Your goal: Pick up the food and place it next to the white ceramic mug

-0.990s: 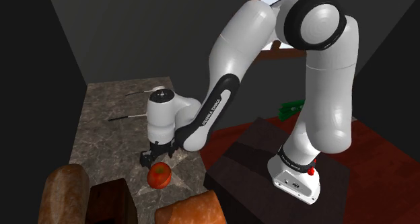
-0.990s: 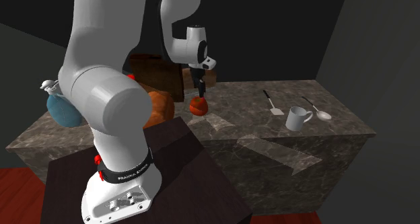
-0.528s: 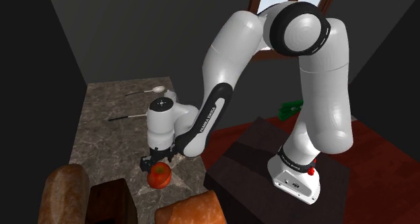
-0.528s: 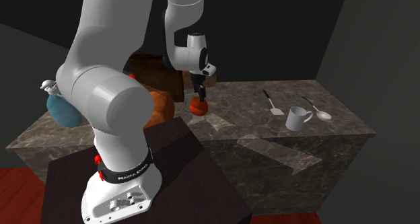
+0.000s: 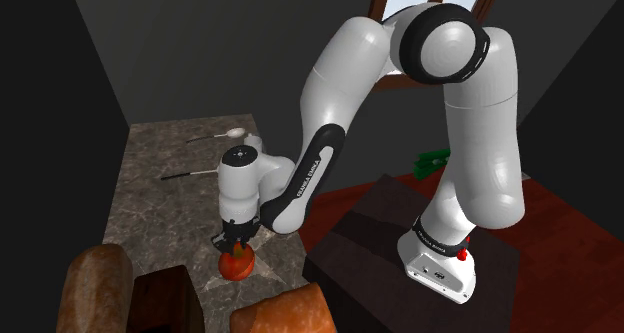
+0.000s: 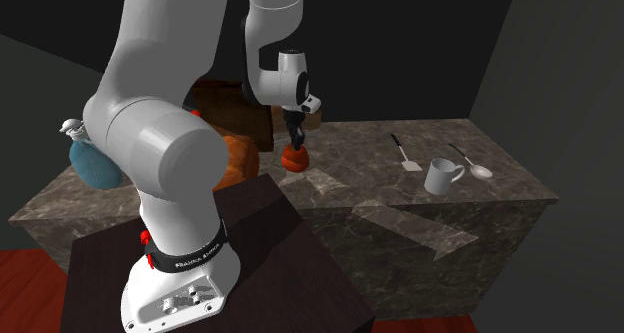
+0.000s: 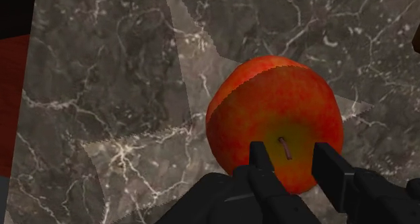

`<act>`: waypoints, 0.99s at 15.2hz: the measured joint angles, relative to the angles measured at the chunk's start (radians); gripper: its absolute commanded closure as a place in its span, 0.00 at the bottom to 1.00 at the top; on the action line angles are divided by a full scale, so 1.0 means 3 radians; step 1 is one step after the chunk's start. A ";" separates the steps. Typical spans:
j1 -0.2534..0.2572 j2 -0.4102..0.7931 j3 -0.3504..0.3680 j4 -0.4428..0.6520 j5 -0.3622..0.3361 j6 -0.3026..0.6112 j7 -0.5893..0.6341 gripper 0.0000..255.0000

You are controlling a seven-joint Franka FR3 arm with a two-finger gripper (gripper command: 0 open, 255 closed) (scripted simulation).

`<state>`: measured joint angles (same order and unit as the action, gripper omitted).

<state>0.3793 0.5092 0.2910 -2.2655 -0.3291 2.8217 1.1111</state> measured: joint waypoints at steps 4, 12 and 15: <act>-0.0001 -0.0005 0.0002 0.0001 0.0002 -0.0002 0.0000 1.00; -0.0073 -0.0137 0.0092 -0.0035 0.0078 -0.0105 -0.0057 1.00; -0.0132 -0.0256 0.0164 -0.0079 0.0147 -0.0181 -0.0105 1.00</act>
<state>0.3398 0.4323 0.3403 -2.2891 -0.2851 2.7674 1.0797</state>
